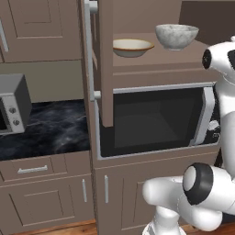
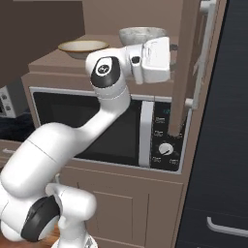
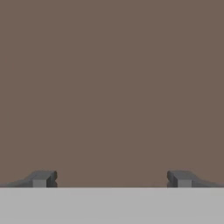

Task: Move the bowls from the cabinet to the plates on the dining table.

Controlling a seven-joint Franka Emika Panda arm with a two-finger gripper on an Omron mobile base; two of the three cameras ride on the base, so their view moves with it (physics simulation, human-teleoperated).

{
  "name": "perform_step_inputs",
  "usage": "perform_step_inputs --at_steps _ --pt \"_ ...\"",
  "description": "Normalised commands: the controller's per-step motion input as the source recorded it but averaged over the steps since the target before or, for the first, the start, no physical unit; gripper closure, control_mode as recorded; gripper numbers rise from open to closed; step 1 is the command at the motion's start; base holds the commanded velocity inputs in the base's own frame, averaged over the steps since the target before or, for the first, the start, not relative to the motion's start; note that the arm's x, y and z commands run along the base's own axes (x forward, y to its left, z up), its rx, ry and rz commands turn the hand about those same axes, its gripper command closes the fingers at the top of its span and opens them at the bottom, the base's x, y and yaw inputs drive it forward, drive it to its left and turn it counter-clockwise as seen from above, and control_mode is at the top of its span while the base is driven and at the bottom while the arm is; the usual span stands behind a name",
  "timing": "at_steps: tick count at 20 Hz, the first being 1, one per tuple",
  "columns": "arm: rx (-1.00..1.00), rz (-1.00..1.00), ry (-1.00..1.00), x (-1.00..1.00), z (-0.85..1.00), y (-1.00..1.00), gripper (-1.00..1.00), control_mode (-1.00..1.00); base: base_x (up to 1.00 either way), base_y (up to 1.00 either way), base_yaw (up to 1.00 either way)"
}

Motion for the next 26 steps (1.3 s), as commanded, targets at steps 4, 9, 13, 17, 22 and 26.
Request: perform_step_inputs --at_steps 4,9,13,17,22,26 --pt "0.00 0.18 0.00 0.00 -0.19 -0.20 -1.00 -1.00 0.00 0.00 0.00" --pt "0.00 0.19 0.00 0.01 -0.21 -0.18 -1.00 -1.00 0.00 0.00 0.00" --pt "0.01 0.15 0.00 0.08 -0.14 -0.21 -1.00 -1.00 0.00 0.00 0.00" --pt "0.01 0.15 0.00 0.10 -0.09 -0.20 -1.00 -1.00 0.00 0.00 0.00" --pt "0.03 0.12 0.06 0.29 -0.03 -0.14 -1.00 -1.00 0.00 0.00 0.00" --pt "0.03 0.13 0.04 0.32 0.00 -0.11 -1.00 -1.00 0.00 0.00 0.00"
